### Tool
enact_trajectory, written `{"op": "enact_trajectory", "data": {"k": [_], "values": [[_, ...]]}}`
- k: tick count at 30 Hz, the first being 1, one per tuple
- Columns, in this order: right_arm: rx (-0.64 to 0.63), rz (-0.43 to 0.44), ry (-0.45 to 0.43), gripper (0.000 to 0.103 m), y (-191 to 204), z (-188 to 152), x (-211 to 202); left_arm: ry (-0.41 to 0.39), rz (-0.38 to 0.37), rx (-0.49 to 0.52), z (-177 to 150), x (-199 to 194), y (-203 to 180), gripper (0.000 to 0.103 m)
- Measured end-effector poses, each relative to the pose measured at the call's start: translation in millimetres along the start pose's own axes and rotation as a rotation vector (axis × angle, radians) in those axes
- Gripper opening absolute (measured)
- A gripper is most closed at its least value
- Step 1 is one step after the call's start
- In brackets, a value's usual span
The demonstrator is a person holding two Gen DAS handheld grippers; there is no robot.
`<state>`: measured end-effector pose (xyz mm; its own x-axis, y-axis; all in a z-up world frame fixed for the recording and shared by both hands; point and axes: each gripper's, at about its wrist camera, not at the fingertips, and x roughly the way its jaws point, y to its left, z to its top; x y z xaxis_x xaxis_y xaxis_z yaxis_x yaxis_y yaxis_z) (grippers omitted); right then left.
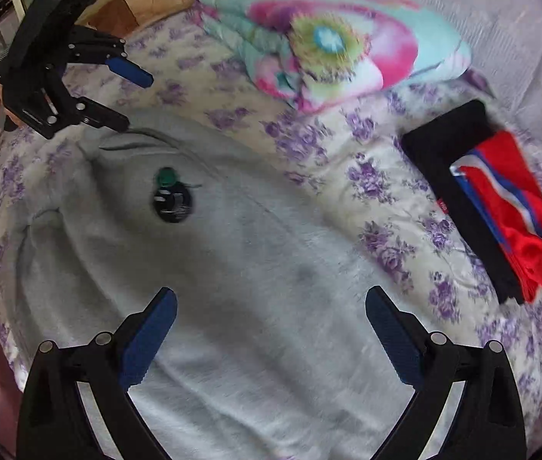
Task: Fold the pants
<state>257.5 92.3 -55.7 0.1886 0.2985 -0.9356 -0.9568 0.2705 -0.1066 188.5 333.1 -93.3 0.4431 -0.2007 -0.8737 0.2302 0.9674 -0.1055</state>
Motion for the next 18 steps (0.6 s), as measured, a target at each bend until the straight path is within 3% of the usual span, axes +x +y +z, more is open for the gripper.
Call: {"op": "enact_trajectory", "data": {"k": [4,6,11,12,14,15,16,17,18], "values": [[-0.036,-0.019,0.080,0.099,-40,8,34,0.071,0.002,0.094,18,35,7,0.065],[-0.015,0.029,0.135,0.099,-57,7,48,0.129,-0.055,0.133,23,50,8,0.066],[-0.024,0.015,0.193,0.096,-79,-6,74,0.237,-0.163,0.171,30,71,14,0.066],[-0.020,0.041,0.199,0.090,-78,-8,77,0.244,-0.179,0.180,31,71,14,0.066],[-0.019,0.102,0.227,0.059,-74,-14,83,0.271,-0.246,0.177,33,73,14,0.066],[-0.026,0.102,0.229,0.053,-70,-16,82,0.294,-0.304,0.156,33,73,15,0.066],[-0.036,0.099,0.227,0.036,-66,-18,79,0.307,-0.340,0.139,34,73,17,0.064],[-0.046,0.090,0.222,0.023,-63,-19,75,0.309,-0.347,0.140,34,72,16,0.060],[-0.053,0.074,0.214,0.018,-59,-22,69,0.305,-0.332,0.160,34,72,13,0.045]]}}
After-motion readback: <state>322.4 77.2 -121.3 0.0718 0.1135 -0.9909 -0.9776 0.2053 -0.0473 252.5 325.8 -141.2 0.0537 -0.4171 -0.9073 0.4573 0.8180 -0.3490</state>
